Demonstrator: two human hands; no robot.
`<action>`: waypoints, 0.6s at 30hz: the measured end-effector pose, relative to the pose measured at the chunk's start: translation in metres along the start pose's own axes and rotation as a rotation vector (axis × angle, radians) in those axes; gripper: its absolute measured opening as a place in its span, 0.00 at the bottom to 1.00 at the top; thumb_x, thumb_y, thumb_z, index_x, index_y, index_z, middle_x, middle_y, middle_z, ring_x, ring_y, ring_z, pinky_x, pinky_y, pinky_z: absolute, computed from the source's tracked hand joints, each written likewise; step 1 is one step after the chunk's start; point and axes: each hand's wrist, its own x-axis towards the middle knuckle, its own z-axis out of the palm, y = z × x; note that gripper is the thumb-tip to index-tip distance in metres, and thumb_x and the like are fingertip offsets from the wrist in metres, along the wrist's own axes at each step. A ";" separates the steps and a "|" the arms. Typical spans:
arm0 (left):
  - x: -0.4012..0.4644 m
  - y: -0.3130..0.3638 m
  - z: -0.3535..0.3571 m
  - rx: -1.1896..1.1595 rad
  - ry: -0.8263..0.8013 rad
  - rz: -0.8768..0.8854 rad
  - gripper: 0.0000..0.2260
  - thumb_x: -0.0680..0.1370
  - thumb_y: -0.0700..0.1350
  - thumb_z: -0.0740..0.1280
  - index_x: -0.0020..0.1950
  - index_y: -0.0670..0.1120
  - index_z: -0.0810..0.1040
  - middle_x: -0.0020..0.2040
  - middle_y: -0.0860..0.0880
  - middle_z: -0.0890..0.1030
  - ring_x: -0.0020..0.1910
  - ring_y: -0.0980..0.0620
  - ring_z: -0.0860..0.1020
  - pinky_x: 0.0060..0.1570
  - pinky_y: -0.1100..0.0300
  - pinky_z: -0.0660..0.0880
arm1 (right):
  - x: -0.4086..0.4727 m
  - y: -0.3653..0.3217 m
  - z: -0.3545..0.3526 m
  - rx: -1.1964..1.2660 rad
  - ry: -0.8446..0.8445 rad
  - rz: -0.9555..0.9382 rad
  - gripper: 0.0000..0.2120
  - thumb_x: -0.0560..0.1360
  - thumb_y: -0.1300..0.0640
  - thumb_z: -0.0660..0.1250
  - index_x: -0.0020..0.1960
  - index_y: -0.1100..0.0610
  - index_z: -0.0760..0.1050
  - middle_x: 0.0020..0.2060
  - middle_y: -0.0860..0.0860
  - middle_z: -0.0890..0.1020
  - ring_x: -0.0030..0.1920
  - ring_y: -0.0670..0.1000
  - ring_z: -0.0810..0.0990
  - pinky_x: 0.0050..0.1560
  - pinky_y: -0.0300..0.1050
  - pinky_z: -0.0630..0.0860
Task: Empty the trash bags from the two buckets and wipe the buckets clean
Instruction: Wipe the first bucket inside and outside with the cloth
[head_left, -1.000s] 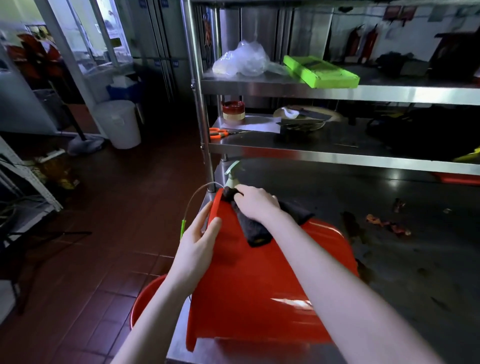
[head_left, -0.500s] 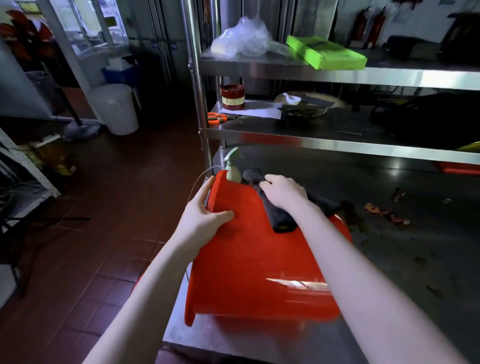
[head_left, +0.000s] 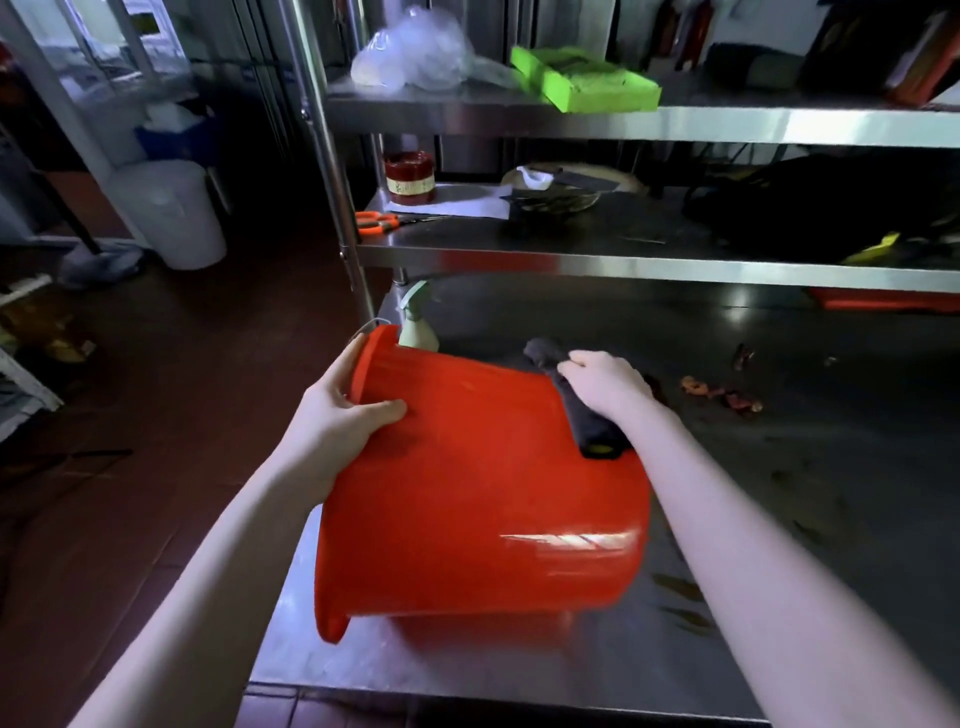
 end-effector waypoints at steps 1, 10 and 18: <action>0.000 0.002 0.002 0.007 0.003 0.004 0.34 0.73 0.33 0.71 0.62 0.70 0.68 0.46 0.52 0.82 0.34 0.58 0.83 0.28 0.64 0.77 | 0.007 -0.002 -0.002 0.018 -0.021 0.017 0.16 0.79 0.46 0.54 0.60 0.48 0.75 0.64 0.57 0.76 0.61 0.61 0.74 0.59 0.53 0.71; 0.006 0.007 0.005 0.032 0.016 0.021 0.33 0.72 0.32 0.72 0.60 0.69 0.70 0.43 0.54 0.84 0.34 0.58 0.83 0.28 0.65 0.77 | -0.131 0.065 0.061 -0.019 0.443 -0.603 0.23 0.78 0.48 0.57 0.72 0.46 0.69 0.73 0.46 0.68 0.75 0.47 0.63 0.72 0.52 0.57; -0.043 -0.038 -0.004 0.143 0.037 0.202 0.42 0.71 0.32 0.74 0.75 0.64 0.61 0.50 0.65 0.82 0.46 0.65 0.82 0.40 0.68 0.79 | -0.007 0.023 -0.005 0.131 -0.043 0.049 0.14 0.78 0.45 0.56 0.50 0.52 0.76 0.64 0.57 0.77 0.61 0.61 0.75 0.62 0.52 0.72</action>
